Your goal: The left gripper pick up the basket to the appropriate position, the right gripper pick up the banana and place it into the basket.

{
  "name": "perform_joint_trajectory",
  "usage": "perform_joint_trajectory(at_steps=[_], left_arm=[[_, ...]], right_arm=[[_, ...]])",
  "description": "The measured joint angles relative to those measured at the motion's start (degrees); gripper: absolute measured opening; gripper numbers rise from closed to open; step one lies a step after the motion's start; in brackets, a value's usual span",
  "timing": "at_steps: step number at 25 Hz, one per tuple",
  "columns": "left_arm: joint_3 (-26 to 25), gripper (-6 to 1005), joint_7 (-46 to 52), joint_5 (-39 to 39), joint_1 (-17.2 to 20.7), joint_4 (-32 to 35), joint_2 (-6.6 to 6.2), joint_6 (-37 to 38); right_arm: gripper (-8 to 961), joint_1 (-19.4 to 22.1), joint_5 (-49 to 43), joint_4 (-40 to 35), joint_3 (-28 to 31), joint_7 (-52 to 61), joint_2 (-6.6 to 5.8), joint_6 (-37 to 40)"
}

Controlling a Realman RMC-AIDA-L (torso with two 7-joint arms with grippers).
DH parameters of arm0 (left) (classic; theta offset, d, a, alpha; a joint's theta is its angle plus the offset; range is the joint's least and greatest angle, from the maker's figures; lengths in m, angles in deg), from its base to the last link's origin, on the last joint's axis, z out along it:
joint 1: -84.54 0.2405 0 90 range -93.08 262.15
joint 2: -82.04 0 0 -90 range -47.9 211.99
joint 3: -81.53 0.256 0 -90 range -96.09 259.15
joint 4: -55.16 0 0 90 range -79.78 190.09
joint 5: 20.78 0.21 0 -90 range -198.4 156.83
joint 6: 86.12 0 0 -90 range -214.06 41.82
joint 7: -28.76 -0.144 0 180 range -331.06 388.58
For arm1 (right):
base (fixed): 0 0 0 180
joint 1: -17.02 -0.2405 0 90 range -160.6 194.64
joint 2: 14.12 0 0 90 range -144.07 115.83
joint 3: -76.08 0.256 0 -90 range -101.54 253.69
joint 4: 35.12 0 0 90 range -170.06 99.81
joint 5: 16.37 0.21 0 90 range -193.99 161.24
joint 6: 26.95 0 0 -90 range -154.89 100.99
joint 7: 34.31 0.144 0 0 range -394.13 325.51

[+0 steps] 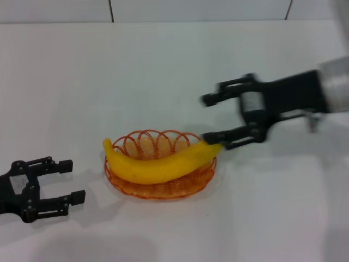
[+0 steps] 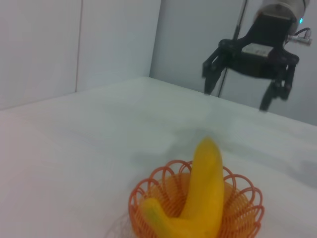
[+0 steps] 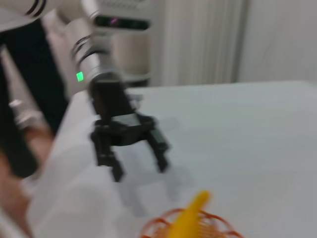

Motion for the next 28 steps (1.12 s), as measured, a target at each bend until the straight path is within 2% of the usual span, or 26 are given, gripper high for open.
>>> perform_joint_trajectory(at_steps=[2, 8, 13, 19, 23, 28], left_arm=[[-0.04, 795, -0.12, -0.1, 0.06, 0.0, 0.0, 0.06], [-0.08, 795, -0.61, -0.16, 0.16, 0.09, -0.16, 0.11], [-1.03, 795, -2.23, -0.22, -0.14, 0.09, -0.06, 0.1], [-4.53, 795, -6.24, 0.15, 0.07, -0.11, 0.99, 0.08], [-4.25, 795, -6.42, 0.31, -0.19, -0.26, 1.1, -0.01], [-4.35, 795, -5.85, 2.22, -0.42, -0.32, 1.13, -0.29]], right_arm=[[768, 2.81, -0.54, 0.08, 4.28, -4.12, -0.23, 1.53], [767, 7.2, -8.03, 4.3, 10.51, -14.5, -0.28, 2.36], [766, 7.6, -9.52, 11.25, 13.21, -19.54, -0.19, 2.4], [765, 7.49, -9.54, 17.55, 18.44, -22.95, -0.65, 2.28], [763, 7.25, -9.57, 18.85, 20.7, -23.85, -1.14, 2.6], [762, 7.14, -9.59, 18.9, 20.8, -23.91, -1.17, 2.83]])
